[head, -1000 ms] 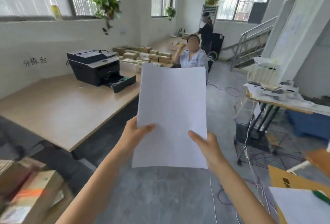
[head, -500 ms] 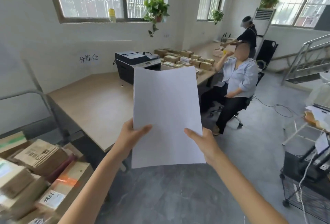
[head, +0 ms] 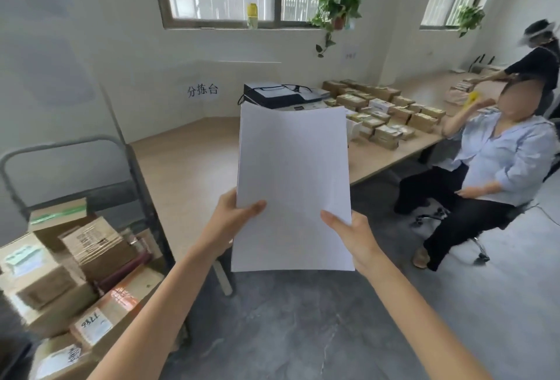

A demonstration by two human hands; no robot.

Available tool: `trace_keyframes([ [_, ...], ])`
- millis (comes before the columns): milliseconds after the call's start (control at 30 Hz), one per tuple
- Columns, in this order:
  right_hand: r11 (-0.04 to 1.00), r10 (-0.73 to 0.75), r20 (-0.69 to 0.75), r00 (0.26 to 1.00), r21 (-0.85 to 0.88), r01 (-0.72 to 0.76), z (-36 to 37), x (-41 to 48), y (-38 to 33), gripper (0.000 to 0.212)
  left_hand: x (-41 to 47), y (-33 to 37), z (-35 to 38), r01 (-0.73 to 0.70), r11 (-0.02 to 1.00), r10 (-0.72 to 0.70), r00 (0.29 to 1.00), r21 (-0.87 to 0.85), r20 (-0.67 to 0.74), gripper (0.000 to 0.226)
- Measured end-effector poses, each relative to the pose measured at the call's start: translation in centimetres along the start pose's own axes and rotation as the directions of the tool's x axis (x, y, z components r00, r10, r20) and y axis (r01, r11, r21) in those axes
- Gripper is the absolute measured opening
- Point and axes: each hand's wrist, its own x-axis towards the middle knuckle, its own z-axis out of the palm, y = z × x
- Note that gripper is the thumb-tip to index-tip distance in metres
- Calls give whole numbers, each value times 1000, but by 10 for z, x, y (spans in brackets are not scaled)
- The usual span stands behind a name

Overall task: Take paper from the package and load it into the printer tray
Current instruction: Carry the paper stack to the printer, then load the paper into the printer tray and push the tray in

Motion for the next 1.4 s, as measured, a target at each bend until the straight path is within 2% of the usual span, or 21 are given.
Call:
trace_keyframes([
  [200,999,48,87,995,-10,-48,-7,79,6,27,57,-13,5,65,998,-63,991,16,-114,18],
  [300,998,51,146,988,-38,-46,-3,123,8,27,95,-17,-6,135,991,-135,984,-14,-117,14],
  [333,998,52,164,985,-42,-46,-1,139,9,28,109,-17,-10,154,987,-157,982,-43,-103,18],
  [433,998,44,210,977,-59,-32,9,190,10,31,153,-20,-24,175,978,-182,982,-111,-58,51],
  [567,996,25,253,967,-90,-2,30,261,5,31,214,-25,-48,192,962,-198,980,-196,-14,43],
  [700,995,11,311,950,-102,22,50,328,-2,33,277,-30,-68,203,955,-220,974,-217,-60,55],
  [800,997,-6,324,946,-75,32,60,372,-4,28,323,-30,-76,157,980,-167,983,-121,-75,50],
  [867,997,-3,310,951,-73,27,63,398,-2,29,348,-33,-77,130,990,-135,986,-57,-93,37],
  [1033,997,-7,300,954,-77,31,63,465,3,27,410,-45,-72,134,991,-136,978,-23,-159,20],
  [1200,992,7,327,945,-118,34,62,551,8,22,476,-59,-63,91,996,-89,965,-4,-246,22],
  [1400,985,25,425,905,-166,51,58,650,5,13,553,-76,-52,92,995,-67,915,44,-398,25],
])
